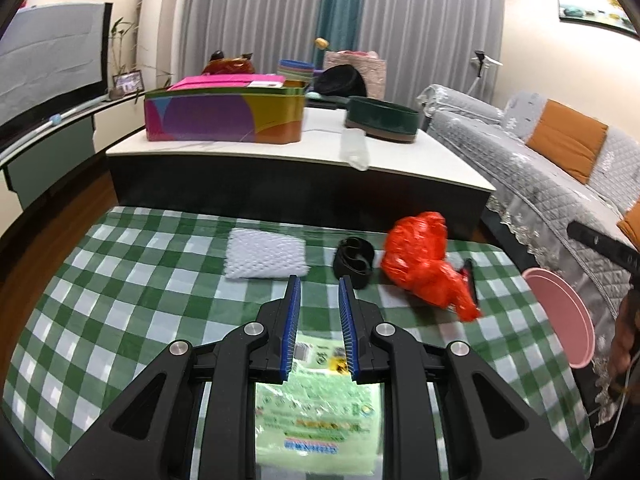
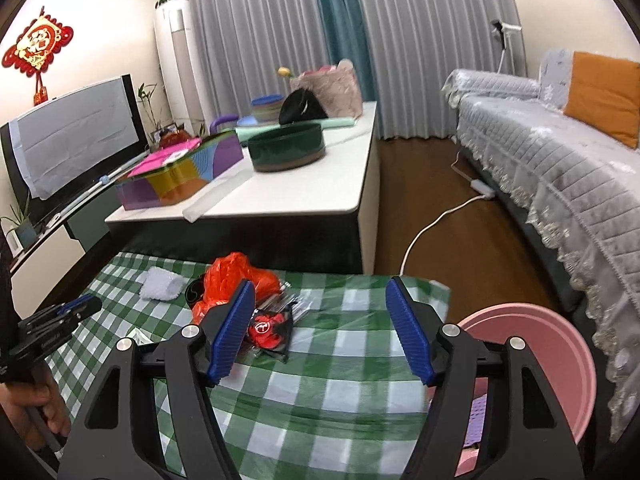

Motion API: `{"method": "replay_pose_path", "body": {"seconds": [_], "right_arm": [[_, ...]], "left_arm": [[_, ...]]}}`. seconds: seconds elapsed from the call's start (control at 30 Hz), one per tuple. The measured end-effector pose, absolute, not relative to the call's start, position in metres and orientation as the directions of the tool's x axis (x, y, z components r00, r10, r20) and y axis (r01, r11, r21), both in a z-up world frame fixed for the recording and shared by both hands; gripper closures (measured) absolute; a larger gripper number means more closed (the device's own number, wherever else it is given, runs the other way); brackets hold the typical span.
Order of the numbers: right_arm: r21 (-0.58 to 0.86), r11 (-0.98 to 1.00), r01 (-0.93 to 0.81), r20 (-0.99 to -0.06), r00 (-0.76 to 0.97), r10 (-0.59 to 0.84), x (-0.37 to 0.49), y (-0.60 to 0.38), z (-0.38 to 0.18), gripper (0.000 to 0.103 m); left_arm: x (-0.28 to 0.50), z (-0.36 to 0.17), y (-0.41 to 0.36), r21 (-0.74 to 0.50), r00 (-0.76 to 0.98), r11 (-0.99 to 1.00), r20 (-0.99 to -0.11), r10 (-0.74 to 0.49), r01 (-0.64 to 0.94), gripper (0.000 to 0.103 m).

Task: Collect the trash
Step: 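Move left tool to white bubble wrap while right tool reaches red-black wrapper, then close left tool on white bubble wrap while right tool grasps red-black wrapper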

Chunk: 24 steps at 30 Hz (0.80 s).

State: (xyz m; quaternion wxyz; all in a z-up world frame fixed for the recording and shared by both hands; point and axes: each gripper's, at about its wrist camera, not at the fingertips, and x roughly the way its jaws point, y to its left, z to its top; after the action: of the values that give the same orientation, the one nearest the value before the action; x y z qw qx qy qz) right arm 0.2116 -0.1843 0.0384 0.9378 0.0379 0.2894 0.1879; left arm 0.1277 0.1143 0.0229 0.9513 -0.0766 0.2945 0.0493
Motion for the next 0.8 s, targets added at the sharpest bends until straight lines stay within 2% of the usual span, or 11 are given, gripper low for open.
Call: {"method": "replay_pose_path", "body": {"seconds": [0.33,0.4,0.47,0.63,0.8], "right_arm": [[0.237,0.913,-0.332,-0.592,0.696,0.407,0.254,-0.157,-0.002,0.042],[0.243,0.911,-0.333,-0.6,0.686,0.411,0.261,-0.153,-0.007,0.042],[0.26,0.908,-0.328,-0.611,0.673,0.418,0.269,-0.149,-0.014,0.042],[0.295,0.906,-0.303,-0.646,0.636,0.423,0.284,-0.146,-0.031,0.042],[0.322,0.899,-0.298,-0.672,0.597,0.439,0.294,-0.143,-0.045,0.042]], "left_arm": [[0.17,0.002,0.134,-0.111,0.793,0.976,-0.604,0.082,-0.185,0.083],[0.181,-0.003,0.133,-0.098,0.787,0.979,-0.612,0.084,-0.18,0.078],[0.19,-0.006,0.131,-0.08,0.783,0.981,-0.616,0.09,-0.175,0.063],[0.215,-0.011,0.133,-0.07,0.777,0.982,-0.622,0.096,-0.177,0.045],[0.24,-0.022,0.139,-0.07,0.739,0.976,-0.666,0.108,-0.205,0.043]]}}
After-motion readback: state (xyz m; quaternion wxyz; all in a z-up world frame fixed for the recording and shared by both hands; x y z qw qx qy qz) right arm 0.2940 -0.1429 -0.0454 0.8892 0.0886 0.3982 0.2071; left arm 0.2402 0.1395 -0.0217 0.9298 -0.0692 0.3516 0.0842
